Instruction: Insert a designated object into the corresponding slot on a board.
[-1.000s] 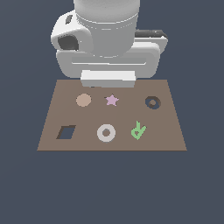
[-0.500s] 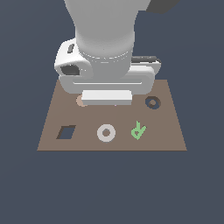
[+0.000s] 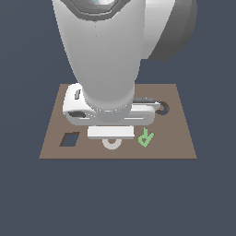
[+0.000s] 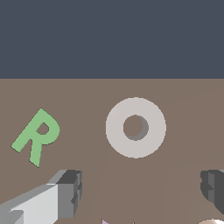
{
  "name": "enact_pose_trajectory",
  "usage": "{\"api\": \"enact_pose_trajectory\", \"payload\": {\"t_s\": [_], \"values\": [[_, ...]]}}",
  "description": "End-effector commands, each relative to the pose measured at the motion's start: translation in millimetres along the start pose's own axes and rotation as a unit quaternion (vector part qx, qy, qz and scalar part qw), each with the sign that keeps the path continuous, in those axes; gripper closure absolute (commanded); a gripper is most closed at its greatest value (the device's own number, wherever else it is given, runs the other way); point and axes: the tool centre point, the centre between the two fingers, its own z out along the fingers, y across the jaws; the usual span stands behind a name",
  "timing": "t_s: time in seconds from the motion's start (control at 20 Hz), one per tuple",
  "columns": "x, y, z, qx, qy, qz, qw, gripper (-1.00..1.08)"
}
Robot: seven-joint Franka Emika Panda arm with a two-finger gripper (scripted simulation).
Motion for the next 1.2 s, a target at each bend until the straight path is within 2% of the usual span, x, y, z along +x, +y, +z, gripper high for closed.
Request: {"api": "enact_pose_trajectory", "payload": {"t_s": [0.0,0.45,0.85,1.15], "values": [[9.6,1.1,10.9,0.0,0.001,-0.001,1.0,-0.92],[28.0,3.3,31.5,0.0,0.001,-0.003,1.0,-0.92],[29.8,3.5,35.1,-0.001,0.001,-0.003,1.0,-0.92],[30.5,3.5,51.9,-0.001,0.001,-0.003,1.0,-0.92]]}}
